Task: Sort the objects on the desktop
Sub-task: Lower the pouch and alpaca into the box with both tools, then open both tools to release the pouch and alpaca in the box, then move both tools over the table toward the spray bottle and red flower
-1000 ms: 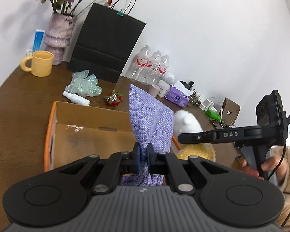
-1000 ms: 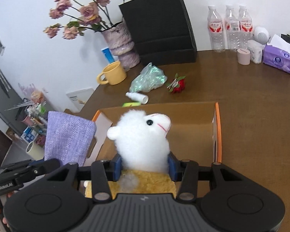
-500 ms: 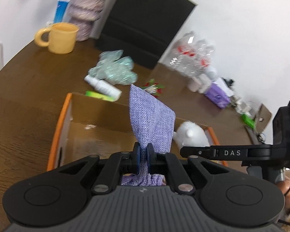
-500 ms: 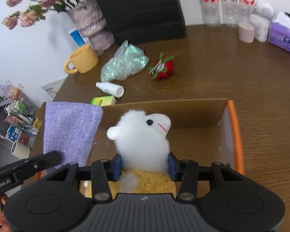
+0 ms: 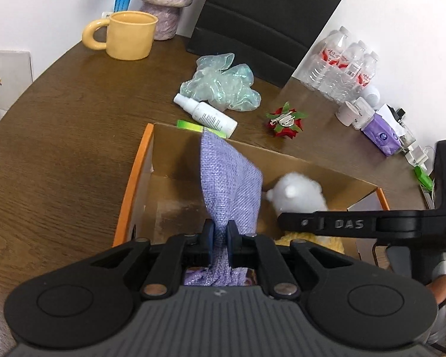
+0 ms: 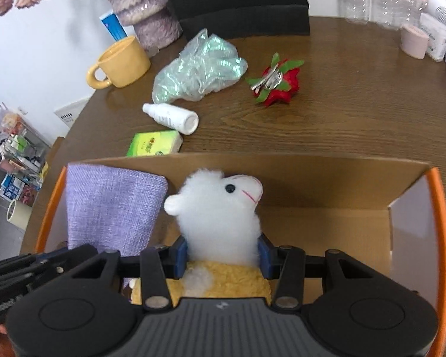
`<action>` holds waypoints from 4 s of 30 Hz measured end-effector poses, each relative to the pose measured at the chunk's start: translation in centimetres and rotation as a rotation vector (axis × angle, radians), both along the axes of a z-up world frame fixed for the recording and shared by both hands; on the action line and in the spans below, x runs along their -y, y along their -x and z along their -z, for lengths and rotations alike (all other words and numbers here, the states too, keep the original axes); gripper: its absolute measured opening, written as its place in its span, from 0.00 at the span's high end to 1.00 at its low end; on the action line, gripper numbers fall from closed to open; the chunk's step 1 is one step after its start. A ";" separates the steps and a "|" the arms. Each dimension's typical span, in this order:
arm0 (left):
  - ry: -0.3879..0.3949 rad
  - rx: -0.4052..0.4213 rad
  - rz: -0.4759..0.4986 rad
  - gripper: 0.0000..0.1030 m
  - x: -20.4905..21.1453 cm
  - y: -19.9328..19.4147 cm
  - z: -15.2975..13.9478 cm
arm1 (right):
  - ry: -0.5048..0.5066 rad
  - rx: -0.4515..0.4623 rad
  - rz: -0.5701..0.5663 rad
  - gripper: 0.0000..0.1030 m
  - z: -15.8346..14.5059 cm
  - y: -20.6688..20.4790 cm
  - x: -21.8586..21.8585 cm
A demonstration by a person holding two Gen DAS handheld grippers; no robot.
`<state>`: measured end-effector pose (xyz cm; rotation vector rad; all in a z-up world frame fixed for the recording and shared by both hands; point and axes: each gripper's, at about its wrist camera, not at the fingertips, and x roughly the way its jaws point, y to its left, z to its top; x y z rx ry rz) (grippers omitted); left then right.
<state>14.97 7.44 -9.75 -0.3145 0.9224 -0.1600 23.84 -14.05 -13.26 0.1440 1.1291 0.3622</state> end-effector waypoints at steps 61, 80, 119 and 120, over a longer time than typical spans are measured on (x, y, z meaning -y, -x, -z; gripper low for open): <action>-0.197 0.292 -0.024 0.00 3.4 14.0 -6.0 | -0.028 0.339 -0.071 0.00 -8.7 16.7 6.7; -0.307 0.341 0.006 0.00 3.6 15.6 -8.3 | 0.013 0.346 -0.042 0.00 -10.4 16.8 7.7; -0.213 0.107 -0.074 0.00 3.5 -6.7 -13.8 | 0.019 0.170 0.013 0.00 -14.8 -5.2 5.1; -0.207 0.089 -0.089 0.00 3.4 -7.7 -13.5 | 0.020 0.154 0.019 0.00 -14.3 -6.2 5.0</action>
